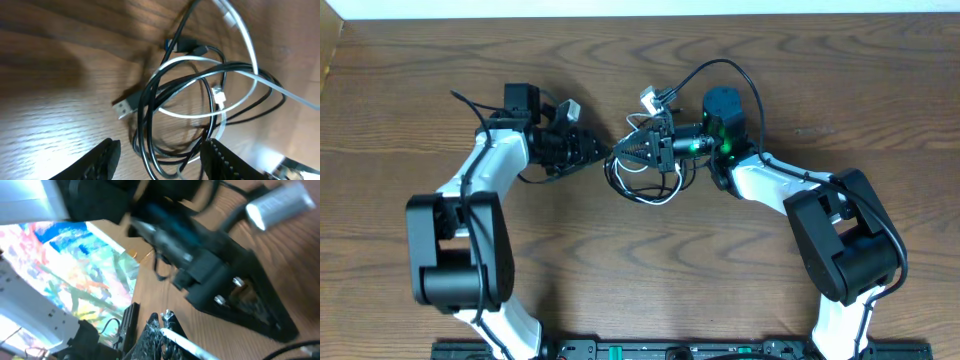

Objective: Untangle cables

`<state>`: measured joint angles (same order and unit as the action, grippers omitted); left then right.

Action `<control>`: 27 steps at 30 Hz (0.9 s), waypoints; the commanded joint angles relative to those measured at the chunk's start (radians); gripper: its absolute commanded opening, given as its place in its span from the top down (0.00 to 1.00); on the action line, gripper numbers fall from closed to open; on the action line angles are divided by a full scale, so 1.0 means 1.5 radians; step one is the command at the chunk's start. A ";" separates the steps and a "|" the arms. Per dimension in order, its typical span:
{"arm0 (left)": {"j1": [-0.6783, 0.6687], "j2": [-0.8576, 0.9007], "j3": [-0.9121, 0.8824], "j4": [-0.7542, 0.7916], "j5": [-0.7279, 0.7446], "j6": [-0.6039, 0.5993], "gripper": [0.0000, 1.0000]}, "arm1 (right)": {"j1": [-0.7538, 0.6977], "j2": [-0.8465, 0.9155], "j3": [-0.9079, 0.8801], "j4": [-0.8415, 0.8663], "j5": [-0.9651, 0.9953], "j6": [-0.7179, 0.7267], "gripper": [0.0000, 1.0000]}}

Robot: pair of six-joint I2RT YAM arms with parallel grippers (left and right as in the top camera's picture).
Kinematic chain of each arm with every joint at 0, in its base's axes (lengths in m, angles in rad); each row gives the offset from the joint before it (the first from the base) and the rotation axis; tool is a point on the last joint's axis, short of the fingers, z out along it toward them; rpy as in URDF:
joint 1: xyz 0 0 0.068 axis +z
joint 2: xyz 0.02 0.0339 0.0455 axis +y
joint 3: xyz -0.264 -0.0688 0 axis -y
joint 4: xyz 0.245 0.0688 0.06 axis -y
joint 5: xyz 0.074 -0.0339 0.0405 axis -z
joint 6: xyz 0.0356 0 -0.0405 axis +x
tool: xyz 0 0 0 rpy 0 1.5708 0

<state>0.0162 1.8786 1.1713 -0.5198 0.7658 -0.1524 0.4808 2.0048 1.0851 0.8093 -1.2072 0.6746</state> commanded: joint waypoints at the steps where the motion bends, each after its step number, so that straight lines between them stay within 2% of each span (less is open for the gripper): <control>1: 0.000 0.035 0.007 0.002 0.043 0.008 0.44 | -0.006 -0.008 0.001 0.027 -0.027 0.020 0.99; 9: -0.001 0.083 0.007 0.010 0.043 -0.022 0.44 | -0.022 -0.008 0.016 0.174 0.002 0.151 0.99; 13: -0.001 0.086 0.007 0.018 0.040 -0.022 0.44 | -0.031 -0.008 0.051 0.181 0.030 0.195 0.99; 17: -0.001 0.086 0.007 0.022 0.026 -0.022 0.44 | -0.042 -0.009 0.094 0.149 0.072 0.233 0.99; 27: -0.014 0.086 0.007 0.022 -0.070 -0.029 0.44 | -0.063 -0.011 0.213 -0.023 0.093 0.234 0.99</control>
<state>0.0078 1.9972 1.1774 -0.4877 0.7692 -0.1871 0.3981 2.0048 1.3426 0.7986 -1.0920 1.0161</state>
